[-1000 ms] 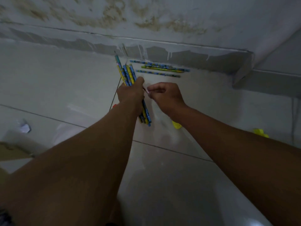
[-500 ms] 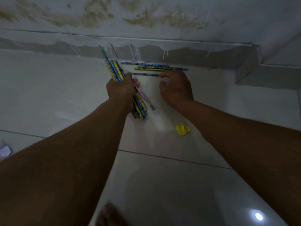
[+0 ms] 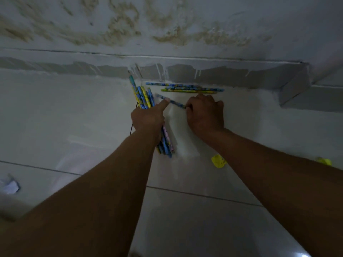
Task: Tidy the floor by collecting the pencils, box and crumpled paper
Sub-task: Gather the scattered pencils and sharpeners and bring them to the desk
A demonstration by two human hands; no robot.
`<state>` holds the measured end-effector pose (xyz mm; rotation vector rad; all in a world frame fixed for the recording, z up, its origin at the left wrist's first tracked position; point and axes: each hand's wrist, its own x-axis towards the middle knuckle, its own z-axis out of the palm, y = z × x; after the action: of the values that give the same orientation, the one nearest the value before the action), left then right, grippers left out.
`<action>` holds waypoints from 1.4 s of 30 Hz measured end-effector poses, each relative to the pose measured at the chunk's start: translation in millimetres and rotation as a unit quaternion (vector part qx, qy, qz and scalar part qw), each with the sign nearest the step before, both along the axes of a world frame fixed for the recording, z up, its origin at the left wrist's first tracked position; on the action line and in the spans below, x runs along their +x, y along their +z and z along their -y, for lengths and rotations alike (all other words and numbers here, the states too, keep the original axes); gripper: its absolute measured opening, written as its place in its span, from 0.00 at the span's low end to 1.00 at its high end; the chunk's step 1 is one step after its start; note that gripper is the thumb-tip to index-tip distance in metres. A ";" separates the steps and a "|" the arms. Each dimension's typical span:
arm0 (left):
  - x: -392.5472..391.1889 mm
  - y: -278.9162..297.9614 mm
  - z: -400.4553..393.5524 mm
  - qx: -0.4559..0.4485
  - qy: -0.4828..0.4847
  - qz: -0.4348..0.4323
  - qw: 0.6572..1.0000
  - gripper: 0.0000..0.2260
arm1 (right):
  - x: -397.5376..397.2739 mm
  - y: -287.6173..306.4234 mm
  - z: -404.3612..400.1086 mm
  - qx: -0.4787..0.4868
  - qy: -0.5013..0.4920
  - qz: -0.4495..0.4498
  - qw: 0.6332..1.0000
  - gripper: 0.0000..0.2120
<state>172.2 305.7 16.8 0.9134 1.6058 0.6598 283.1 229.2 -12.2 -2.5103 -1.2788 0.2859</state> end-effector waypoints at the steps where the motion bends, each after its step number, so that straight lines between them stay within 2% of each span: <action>1: 1.6 0.7 0.8 -0.001 0.001 0.002 1.000 0.19 | -2.3 3.0 0.4 -0.012 0.003 -0.004 1.000 0.08; 4: 4.7 5.1 0.1 -0.004 0.012 0.005 1.000 0.22 | -12.0 11.6 -1.2 0.023 -0.062 -0.116 0.991 0.07; 6: 7.0 10.8 -1.4 0.001 0.026 0.003 1.000 0.21 | -19.4 16.0 -3.3 0.084 -0.106 -0.218 0.967 0.06; 9: 8.0 19.0 -2.1 0.005 0.033 -0.004 0.999 0.21 | -28.1 26.5 -4.4 0.140 -0.116 -0.339 0.923 0.05; 12: 7.6 21.8 2.0 0.009 0.022 -0.011 1.000 0.22 | -34.2 30.4 -1.8 0.152 -0.101 -0.400 0.898 0.04; 16: 13.0 20.1 6.1 0.010 0.006 0.009 1.000 0.18 | -36.5 30.0 6.0 0.150 -0.086 -0.433 0.885 0.05; 20: 21.7 14.4 8.4 0.019 -0.001 -0.026 0.999 0.11 | -20.6 32.4 14.6 0.158 -0.090 -0.406 0.896 0.03; 23: 28.6 14.0 8.7 0.028 0.004 -0.019 0.999 0.09 | -8.5 34.7 17.2 0.152 -0.088 -0.377 0.909 0.05; 28: 33.0 14.1 3.3 0.035 0.016 0.031 0.999 0.08 | 14.3 21.4 15.3 0.144 -0.073 -0.221 0.962 0.07; 32: 22.6 7.6 -4.1 0.047 -0.005 0.009 0.999 0.07 | 31.4 9.5 9.5 0.099 -0.012 -0.121 0.988 0.14; 37: 13.6 4.8 -11.2 0.066 -0.029 -0.015 0.997 0.12 | 28.6 -8.3 4.1 0.086 -0.014 -0.051 0.995 0.18; 42: 9.8 -4.2 -9.7 0.064 -0.042 -0.006 0.997 0.15 | 29.0 -9.1 -1.8 0.070 -0.020 0.009 0.997 0.15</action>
<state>182.0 315.4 12.5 1.0754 1.5409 0.7055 312.1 231.0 -21.3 -2.4221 -1.2089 0.1580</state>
